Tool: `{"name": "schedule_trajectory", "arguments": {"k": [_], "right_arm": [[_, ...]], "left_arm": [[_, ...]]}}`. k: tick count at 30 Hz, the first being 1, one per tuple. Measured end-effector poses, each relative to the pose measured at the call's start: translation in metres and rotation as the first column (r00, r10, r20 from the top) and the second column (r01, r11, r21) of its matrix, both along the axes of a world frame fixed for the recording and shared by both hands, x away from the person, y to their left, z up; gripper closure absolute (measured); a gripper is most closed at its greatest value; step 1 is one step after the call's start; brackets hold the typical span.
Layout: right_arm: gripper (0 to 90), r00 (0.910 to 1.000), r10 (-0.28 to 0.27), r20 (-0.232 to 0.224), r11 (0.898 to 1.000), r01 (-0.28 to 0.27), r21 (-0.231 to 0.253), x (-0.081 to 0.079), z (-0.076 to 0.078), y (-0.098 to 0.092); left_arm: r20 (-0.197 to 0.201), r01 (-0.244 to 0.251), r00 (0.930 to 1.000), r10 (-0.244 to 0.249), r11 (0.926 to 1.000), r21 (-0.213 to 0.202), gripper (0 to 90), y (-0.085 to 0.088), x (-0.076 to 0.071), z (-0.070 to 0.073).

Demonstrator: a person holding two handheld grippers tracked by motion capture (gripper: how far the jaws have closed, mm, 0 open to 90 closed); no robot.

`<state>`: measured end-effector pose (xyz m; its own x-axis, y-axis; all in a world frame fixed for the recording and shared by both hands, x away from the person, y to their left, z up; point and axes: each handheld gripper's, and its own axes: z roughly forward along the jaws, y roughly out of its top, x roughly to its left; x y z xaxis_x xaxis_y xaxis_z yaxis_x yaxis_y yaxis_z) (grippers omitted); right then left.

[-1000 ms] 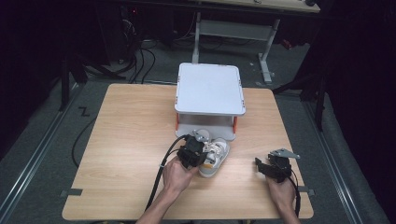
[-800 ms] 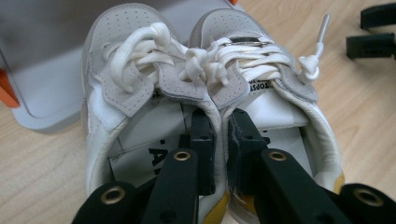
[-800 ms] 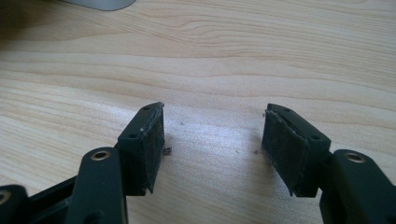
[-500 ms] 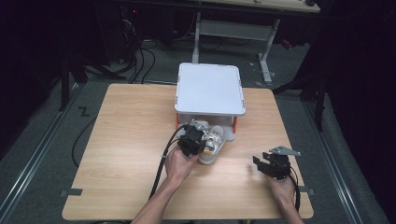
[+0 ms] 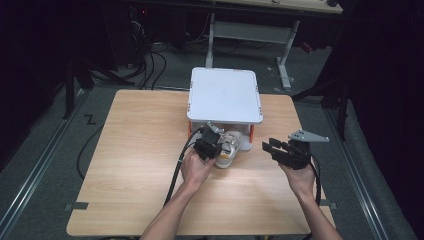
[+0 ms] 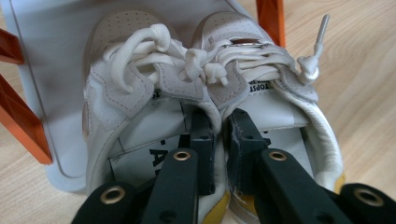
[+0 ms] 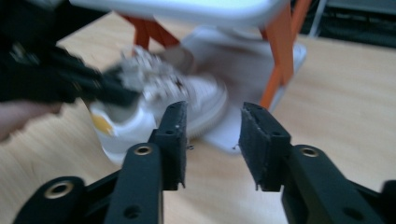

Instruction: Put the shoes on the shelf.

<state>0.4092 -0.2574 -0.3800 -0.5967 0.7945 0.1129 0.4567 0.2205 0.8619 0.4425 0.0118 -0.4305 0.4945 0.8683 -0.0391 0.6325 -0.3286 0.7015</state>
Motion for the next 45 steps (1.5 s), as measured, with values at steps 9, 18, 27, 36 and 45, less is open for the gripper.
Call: {"name": "schedule_trajectory", "arguments": {"k": [9, 18, 27, 36, 45], "right_arm": [[47.4, 0.9953, -0.012, 0.096, 1.000, 0.013, -0.010, 0.027, 0.042, 0.027], [43.5, 0.9963, -0.010, 0.085, 0.999, 0.014, -0.040, 0.068, 0.052, 0.061], [40.4, 0.9939, -0.061, 0.092, 0.992, 0.070, -0.101, 0.097, 0.041, 0.077], [38.8, 0.9948, -0.067, 0.077, 0.981, 0.079, -0.177, 0.107, 0.033, 0.089], [37.1, 0.9973, -0.049, 0.055, 0.990, 0.056, -0.128, 0.112, 0.028, 0.087]], "left_arm": [[0.003, -0.030, 0.9995, 0.030, 0.9995, -0.002, 81.6, 0.002, 0.011, -0.004], [0.017, -0.054, 0.9984, 0.054, 0.9985, -0.012, 81.3, -0.003, 0.019, -0.008], [0.032, -0.096, 0.9948, 0.097, 0.9952, -0.019, 81.0, -0.005, 0.023, -0.009], [0.035, -0.150, 0.9879, 0.151, 0.9885, -0.021, 80.0, -0.009, 0.034, -0.011], [0.058, -0.155, 0.9861, 0.155, 0.9879, -0.008, 67.5, -0.009, 0.036, -0.013]]}}
